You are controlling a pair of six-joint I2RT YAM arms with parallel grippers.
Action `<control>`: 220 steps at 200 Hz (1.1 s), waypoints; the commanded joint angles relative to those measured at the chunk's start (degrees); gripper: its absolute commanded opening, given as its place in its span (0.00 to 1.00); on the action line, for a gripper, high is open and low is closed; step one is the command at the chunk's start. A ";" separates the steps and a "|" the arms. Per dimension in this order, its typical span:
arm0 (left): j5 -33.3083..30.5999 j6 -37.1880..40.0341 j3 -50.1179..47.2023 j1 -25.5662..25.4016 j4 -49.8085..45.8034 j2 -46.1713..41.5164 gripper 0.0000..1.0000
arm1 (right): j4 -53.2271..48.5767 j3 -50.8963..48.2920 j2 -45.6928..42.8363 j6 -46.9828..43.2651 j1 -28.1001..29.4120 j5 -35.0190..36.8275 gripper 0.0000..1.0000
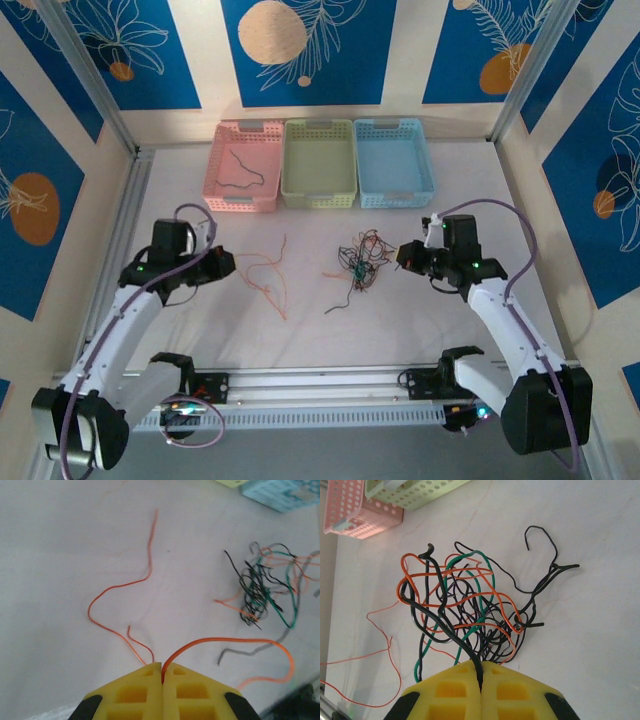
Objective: Untangle the cables
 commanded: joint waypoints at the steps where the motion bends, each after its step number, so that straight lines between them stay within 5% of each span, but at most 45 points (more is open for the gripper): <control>1: -4.44 -7.32 -5.20 -2.81 11.19 -0.06 0.01 | -1.24 1.46 1.10 -1.59 1.41 0.10 0.04; 83: -11.88 -5.96 -8.14 -8.23 22.26 18.68 0.22 | -0.85 1.68 3.12 -2.03 4.06 0.00 0.06; 113: -13.12 -5.03 -6.30 -8.24 22.61 24.10 0.37 | -0.85 1.65 3.39 -2.03 4.24 -0.26 0.07; 173: -15.74 -3.27 -5.63 -8.43 20.86 22.56 0.56 | -0.22 1.68 4.42 -2.07 4.68 -0.36 0.08; 220: -17.49 -1.41 -4.73 -9.19 20.44 24.69 0.58 | -0.57 1.98 4.62 -2.19 5.20 -0.36 0.10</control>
